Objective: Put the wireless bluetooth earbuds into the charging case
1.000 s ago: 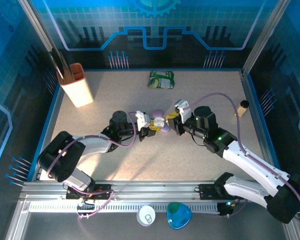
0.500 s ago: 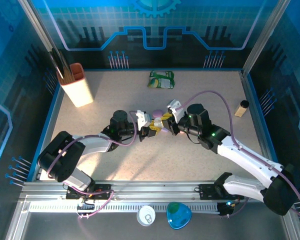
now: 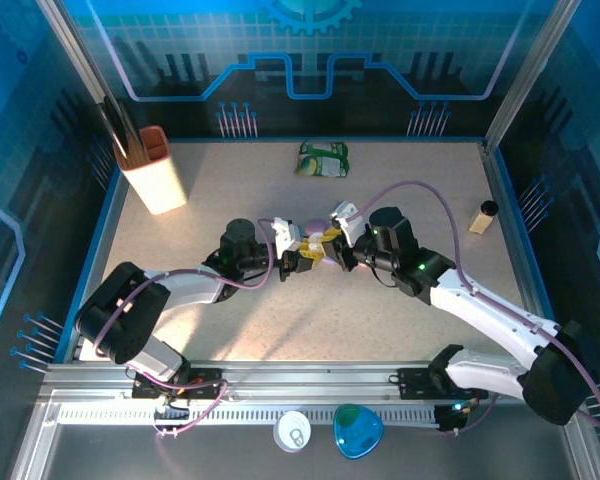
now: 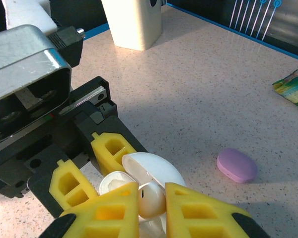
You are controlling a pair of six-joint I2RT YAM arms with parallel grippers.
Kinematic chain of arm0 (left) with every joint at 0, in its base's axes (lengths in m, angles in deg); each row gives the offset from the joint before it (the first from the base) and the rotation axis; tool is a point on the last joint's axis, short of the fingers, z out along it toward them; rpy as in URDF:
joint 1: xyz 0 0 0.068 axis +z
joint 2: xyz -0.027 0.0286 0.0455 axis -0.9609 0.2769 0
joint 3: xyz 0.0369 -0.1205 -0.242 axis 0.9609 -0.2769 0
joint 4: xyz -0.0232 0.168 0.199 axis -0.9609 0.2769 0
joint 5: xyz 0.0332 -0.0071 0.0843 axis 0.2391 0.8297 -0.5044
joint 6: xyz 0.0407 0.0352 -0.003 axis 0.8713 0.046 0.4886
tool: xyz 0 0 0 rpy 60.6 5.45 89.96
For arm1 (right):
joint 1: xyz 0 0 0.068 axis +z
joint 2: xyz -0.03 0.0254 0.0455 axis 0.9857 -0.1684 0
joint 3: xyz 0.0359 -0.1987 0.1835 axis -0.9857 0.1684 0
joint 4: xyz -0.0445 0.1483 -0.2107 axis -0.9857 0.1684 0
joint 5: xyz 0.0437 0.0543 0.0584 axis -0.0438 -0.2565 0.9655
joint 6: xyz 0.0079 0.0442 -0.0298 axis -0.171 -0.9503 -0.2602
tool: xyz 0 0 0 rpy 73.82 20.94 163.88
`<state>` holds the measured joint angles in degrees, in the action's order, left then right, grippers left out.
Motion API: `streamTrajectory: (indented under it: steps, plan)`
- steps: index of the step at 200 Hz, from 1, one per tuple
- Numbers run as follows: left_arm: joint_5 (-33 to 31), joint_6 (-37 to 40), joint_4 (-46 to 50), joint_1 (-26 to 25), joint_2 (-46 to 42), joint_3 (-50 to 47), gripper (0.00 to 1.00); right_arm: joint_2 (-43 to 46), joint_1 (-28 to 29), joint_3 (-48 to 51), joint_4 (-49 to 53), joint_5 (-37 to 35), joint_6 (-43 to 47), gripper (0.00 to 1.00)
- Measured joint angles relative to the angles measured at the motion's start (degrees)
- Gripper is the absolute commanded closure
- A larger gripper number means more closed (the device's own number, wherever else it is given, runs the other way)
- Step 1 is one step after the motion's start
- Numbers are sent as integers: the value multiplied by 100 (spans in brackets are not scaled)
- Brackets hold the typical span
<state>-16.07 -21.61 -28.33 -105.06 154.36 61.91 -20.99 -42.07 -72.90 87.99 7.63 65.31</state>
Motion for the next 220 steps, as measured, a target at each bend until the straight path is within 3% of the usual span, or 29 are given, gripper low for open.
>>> streamTrajectory:
  steps: [51, 101, 126, 172, 220]
  plan:
    - [22, -2, 129, 0, 0, 66, 96, -15, 7, -2, 83, 227, 122, 73]
    - [22, -2, 146, 0, 0, 162, 96, -37, 11, 0, 144, 385, 35, 45]
    - [17, -2, 144, 0, 0, 162, 96, 120, -35, 2, 55, 382, -260, 38]
    - [20, -2, 142, 0, 0, 162, 96, 411, -461, 48, -313, 382, -925, 37]
    - [20, -2, 142, 0, 0, 162, 96, 140, -494, 48, -247, 527, -1027, 38]
